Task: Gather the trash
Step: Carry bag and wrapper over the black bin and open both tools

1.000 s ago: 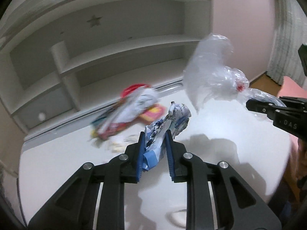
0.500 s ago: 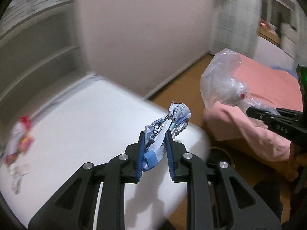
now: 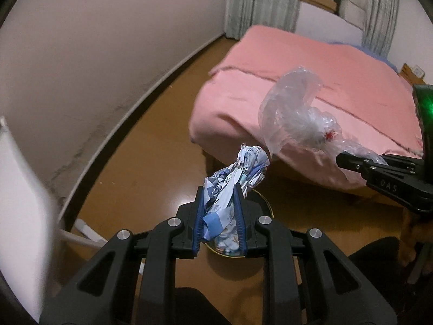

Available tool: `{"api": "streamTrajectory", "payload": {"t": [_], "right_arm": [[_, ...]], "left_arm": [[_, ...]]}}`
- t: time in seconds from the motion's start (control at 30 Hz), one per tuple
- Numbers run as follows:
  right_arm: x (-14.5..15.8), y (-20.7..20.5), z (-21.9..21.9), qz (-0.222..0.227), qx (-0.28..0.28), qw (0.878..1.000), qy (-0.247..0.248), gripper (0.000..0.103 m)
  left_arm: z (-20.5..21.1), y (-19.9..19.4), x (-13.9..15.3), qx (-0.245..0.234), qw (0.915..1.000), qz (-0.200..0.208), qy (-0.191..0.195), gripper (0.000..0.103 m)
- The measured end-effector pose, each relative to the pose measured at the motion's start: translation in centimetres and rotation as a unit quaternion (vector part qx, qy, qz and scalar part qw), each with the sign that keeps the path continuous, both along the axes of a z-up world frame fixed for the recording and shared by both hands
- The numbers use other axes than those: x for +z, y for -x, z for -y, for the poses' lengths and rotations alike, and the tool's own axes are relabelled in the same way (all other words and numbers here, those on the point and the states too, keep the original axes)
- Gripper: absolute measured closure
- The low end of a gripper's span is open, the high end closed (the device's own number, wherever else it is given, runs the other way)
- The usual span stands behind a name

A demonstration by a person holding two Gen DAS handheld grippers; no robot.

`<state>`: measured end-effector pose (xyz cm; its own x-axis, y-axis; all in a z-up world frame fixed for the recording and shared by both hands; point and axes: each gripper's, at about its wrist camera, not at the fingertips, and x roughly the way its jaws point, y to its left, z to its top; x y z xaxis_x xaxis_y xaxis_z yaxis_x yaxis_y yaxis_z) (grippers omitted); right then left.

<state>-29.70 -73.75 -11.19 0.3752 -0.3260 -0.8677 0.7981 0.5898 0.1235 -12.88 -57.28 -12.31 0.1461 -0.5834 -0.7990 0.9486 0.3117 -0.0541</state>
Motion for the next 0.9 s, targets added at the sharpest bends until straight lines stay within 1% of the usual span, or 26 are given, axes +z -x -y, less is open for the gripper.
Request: {"api": "streamTrajectory", "payload": {"t": [0.03,0.13,0.2,0.27,0.33,0.4,0.53,0.63,0.9], "right_arm": [[-0.7,0.5,0.2,-0.003,-0.004,1.0,-0.005,0.095],[-4.0,0.9,0.8,-0.017,-0.014,0.999,-0.029,0.095],[-6.2,0.7,1.0,-0.025,-0.018,0.999,-0.042,0.095],[-8.0,0.7,1.0,-0.032,-0.022,0.998,-0.054,0.095],[-10.5,0.9,1.5,-0.042,-0.027,0.996,-0.072,0.095],[-12.5,0.9,1.7,-0.057,-0.028,0.994,-0.085,0.095],[-15.8,0.3,2.2,-0.079,-0.034,0.989,-0.124,0.095],[-16.4,-0.1,2.3,-0.078,-0.033,0.988,-0.132,0.095],[-16.4,-0.9,2.2,-0.061,-0.025,0.988,-0.139,0.095]], "left_arm": [[0.6,0.2,-1.0,-0.004,1.0,-0.002,-0.005,0.083],[2.1,0.6,-4.0,-0.008,0.9997,-0.01,-0.02,0.083],[2.5,0.6,-6.0,-0.008,0.9992,-0.018,-0.035,0.083],[2.9,0.4,-7.4,-0.009,0.9987,-0.017,-0.048,0.083],[3.1,0.3,-9.1,-0.007,0.9978,-0.022,-0.062,0.083],[3.0,0.2,-10.3,-0.004,0.9969,-0.027,-0.074,0.083],[3.0,0.1,-11.3,-0.003,0.9963,-0.027,-0.081,0.083],[3.0,0.2,-11.7,-0.002,0.9961,-0.028,-0.084,0.083],[3.2,-0.2,-12.0,0.0,0.9958,-0.032,-0.086,0.083]]}}
